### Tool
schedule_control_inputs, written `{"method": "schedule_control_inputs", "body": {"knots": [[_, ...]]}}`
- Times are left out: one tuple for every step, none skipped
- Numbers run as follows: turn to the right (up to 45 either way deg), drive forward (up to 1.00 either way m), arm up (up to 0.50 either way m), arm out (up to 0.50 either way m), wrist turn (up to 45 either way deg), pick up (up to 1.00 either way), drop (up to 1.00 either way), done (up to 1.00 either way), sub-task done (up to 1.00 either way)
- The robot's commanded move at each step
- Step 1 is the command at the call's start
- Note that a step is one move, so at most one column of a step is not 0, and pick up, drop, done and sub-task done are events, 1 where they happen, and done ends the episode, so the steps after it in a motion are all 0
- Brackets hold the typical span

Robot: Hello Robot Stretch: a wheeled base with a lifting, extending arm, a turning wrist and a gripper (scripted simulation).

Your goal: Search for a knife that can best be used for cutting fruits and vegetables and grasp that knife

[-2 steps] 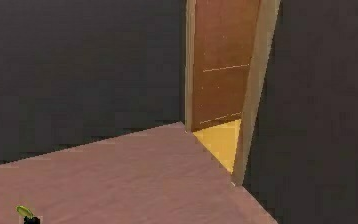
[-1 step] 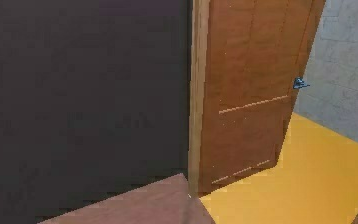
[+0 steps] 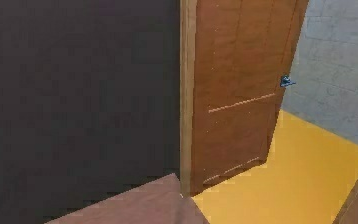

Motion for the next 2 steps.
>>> {"method": "schedule_control_inputs", "body": {"knots": [[0.0, 0.65, 0.00, 0.00, 0.0, 0.00, 0.00, 0.00, 0.00], [45.0, 0.00, 0.00, 0.00, 0.0, 0.00, 0.00, 0.00, 0.00]]}}
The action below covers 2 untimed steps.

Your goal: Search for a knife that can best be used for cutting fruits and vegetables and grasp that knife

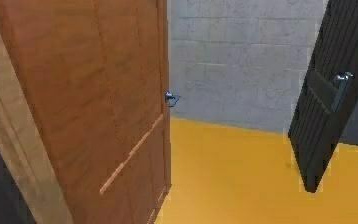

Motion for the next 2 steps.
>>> {"method": "schedule_control_inputs", "body": {"knots": [[12.0, 0.00, 0.00, 0.00, 0.0, 0.00, 0.00, 0.00, 0.00], [0.0, 0.45, 0.00, 0.00, 0.0, 0.00, 0.00, 0.00, 0.00]]}}
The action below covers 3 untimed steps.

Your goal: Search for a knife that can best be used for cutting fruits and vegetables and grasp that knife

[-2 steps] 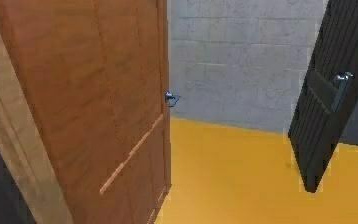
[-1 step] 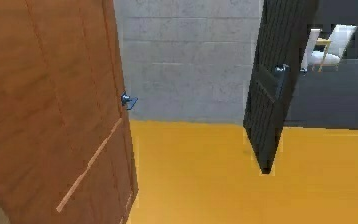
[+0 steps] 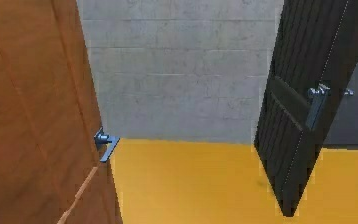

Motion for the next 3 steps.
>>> {"method": "schedule_control_inputs", "body": {"knots": [[45.0, 0.00, 0.00, 0.00, 0.0, 0.00, 0.00, 0.00, 0.00], [21.0, 0.00, 0.00, 0.00, 0.0, 0.00, 0.00, 0.00, 0.00], [0.0, 1.00, 0.00, 0.00, 0.0, 0.00, 0.00, 0.00, 0.00]]}}
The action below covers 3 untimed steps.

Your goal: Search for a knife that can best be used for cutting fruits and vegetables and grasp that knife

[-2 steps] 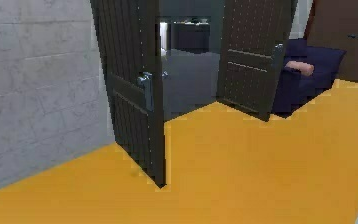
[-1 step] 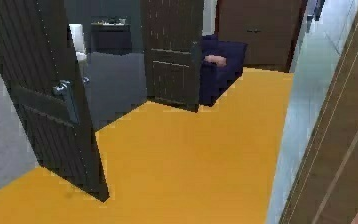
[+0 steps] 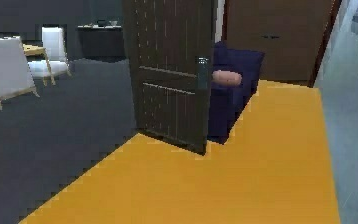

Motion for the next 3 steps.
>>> {"method": "schedule_control_inputs", "body": {"knots": [[6.0, 0.00, 0.00, 0.00, 0.0, 0.00, 0.00, 0.00, 0.00], [0.0, 0.35, 0.00, 0.00, 0.0, 0.00, 0.00, 0.00, 0.00], [-36.0, 0.00, 0.00, 0.00, 0.0, 0.00, 0.00, 0.00, 0.00]]}}
